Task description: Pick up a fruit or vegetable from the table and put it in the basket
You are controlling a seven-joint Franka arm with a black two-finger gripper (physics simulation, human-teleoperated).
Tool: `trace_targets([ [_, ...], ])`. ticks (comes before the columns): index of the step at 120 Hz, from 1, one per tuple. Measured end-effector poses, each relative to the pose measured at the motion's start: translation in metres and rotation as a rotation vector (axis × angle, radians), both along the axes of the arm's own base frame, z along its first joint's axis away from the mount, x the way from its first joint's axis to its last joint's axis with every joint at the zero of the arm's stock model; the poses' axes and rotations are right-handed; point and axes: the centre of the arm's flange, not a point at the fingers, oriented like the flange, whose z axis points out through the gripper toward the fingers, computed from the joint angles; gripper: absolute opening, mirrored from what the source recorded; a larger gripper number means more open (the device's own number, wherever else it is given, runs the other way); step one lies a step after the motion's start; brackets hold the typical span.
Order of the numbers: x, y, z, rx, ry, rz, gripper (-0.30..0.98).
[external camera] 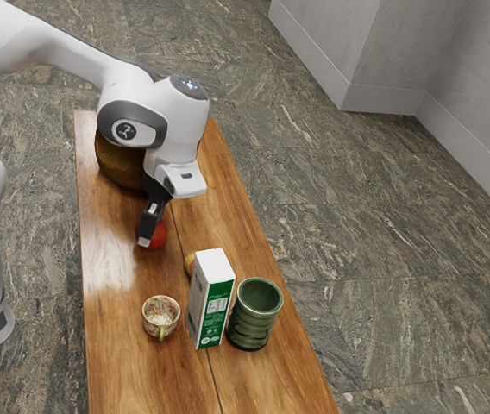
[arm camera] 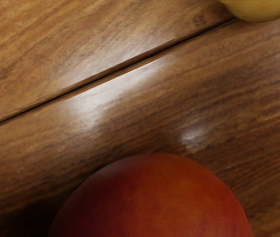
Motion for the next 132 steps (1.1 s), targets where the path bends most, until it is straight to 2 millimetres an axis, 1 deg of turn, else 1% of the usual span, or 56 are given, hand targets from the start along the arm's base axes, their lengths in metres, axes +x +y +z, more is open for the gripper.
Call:
trace_targets([
  [35, 0.0006, -0.0004, -0.0013, -0.002, -0.008, 0.000, 0.68],
  [40, 0.0007, -0.0002, -0.0013, -0.003, -0.009, 0.001, 0.63],
  [48, 0.0008, -0.0004, -0.0012, -0.003, -0.009, 0.001, 0.50],
  [58, 0.0010, -0.0003, -0.0010, -0.001, -0.012, 0.002, 0.42],
  [80, 0.0013, -0.0029, -0.0021, 0.003, -0.010, 0.001, 0.40],
  [91, 0.0013, -0.0046, -0.0032, 0.005, -0.006, 0.001, 0.34],
  [103, 0.0007, -0.0047, -0.0025, 0.009, 0.000, 0.005, 0.31],
  [132, -0.0043, -0.0026, 0.0017, 0.023, 0.029, 0.012, 0.30],
])
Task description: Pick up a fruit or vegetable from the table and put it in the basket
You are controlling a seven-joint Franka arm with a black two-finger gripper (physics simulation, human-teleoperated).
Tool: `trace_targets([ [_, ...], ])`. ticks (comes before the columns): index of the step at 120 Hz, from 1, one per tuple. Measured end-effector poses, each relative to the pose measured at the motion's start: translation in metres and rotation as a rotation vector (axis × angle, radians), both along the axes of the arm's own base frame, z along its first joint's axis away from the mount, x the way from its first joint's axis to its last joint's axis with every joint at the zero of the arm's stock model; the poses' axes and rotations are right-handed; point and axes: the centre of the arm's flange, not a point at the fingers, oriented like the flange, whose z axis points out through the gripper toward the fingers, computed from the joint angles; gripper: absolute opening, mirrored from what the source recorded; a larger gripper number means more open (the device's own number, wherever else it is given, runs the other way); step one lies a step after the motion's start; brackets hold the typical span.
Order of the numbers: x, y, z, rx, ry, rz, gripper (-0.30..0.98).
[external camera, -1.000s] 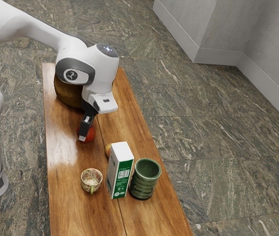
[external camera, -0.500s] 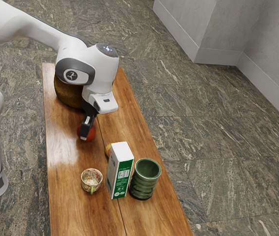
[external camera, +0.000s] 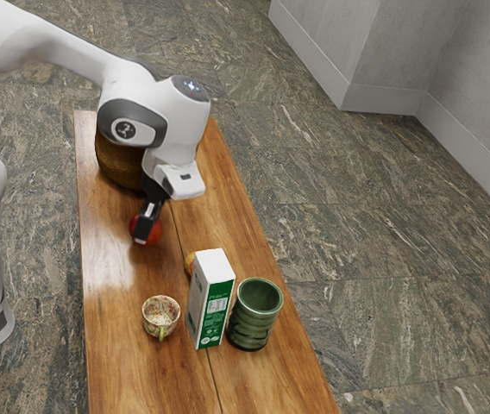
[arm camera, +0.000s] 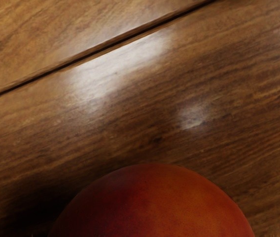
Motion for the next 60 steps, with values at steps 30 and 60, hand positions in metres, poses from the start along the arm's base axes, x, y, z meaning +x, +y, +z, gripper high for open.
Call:
trace_targets([
  [30, -0.005, 0.002, 0.022, 0.013, 0.005, 0.003, 0.28],
  [60, 0.008, 0.003, 0.092, 0.014, -0.084, 0.008, 0.28],
])
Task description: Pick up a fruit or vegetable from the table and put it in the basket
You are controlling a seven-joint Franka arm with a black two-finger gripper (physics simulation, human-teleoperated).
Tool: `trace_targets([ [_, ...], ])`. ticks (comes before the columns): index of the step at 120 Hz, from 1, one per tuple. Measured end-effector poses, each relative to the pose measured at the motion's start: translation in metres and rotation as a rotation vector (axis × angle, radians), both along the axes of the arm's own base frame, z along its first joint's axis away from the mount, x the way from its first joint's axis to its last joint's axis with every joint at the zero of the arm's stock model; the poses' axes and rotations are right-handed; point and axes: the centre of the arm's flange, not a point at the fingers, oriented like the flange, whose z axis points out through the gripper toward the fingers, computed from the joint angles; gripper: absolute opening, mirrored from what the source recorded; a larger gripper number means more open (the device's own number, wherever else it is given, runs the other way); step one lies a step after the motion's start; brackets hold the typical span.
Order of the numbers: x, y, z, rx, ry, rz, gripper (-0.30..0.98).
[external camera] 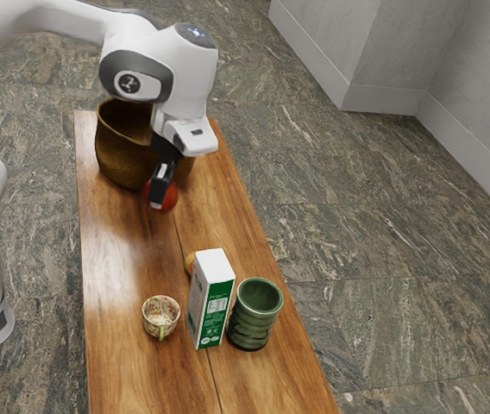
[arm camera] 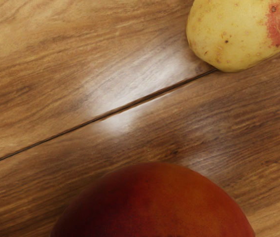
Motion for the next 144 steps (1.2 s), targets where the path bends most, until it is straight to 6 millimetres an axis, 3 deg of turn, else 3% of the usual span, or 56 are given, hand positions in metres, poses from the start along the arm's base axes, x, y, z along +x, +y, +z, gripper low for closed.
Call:
trace_targets([
  [37, 0.003, -0.001, 0.110, -0.017, -0.142, -0.010, 0.29],
  [48, 0.000, -0.003, 0.126, -0.018, -0.155, -0.017, 0.29],
  [56, -0.001, 0.000, 0.129, -0.019, -0.151, -0.014, 0.29],
  [68, 0.000, 0.023, 0.132, -0.027, -0.148, 0.018, 0.29],
  [111, -0.003, 0.158, 0.115, -0.026, -0.122, 0.194, 0.29],
  [124, -0.005, 0.185, 0.109, -0.010, -0.119, 0.219, 0.29],
  [144, 0.001, 0.211, 0.098, 0.002, -0.117, 0.229, 0.29],
])
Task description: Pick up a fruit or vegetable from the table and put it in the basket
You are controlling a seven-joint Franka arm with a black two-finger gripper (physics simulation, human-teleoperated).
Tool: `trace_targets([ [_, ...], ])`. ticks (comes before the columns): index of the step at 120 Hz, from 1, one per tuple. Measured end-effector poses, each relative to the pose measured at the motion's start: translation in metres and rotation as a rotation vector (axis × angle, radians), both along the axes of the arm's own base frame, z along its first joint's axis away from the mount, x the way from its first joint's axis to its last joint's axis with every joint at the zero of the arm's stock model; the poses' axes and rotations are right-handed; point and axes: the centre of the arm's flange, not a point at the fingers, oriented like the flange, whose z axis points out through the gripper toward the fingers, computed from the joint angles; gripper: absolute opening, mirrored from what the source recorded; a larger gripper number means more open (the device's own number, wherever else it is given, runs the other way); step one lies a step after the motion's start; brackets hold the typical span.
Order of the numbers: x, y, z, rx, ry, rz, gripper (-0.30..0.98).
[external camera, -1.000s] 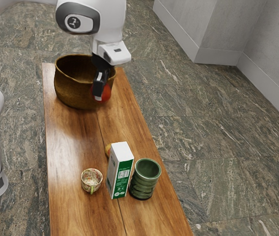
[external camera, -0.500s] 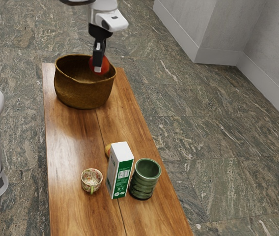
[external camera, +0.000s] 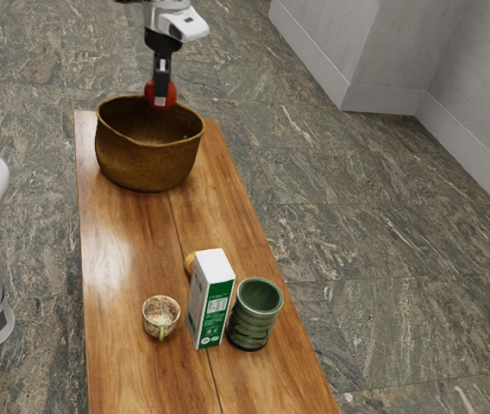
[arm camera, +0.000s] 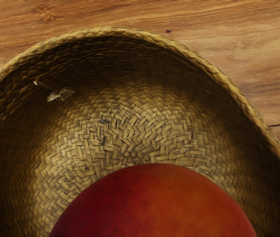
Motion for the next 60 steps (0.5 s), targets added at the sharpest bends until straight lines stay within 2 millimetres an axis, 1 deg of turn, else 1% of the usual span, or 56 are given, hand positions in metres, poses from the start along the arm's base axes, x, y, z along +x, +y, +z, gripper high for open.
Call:
trace_targets([
  [12, 0.017, 0.003, -0.006, 0.007, 0.006, -0.018, 0.29],
  [24, 0.024, 0.001, -0.007, 0.014, 0.000, -0.038, 0.29],
  [29, 0.025, 0.000, -0.008, 0.014, -0.001, -0.045, 0.42],
  [37, 0.027, 0.000, -0.009, 0.012, -0.002, -0.053, 0.52],
  [45, 0.028, -0.002, -0.009, 0.010, -0.002, -0.064, 0.58],
  [54, 0.029, -0.002, -0.011, 0.008, -0.001, -0.073, 0.63],
  [60, 0.027, 0.006, -0.015, -0.008, 0.003, -0.065, 0.64],
])
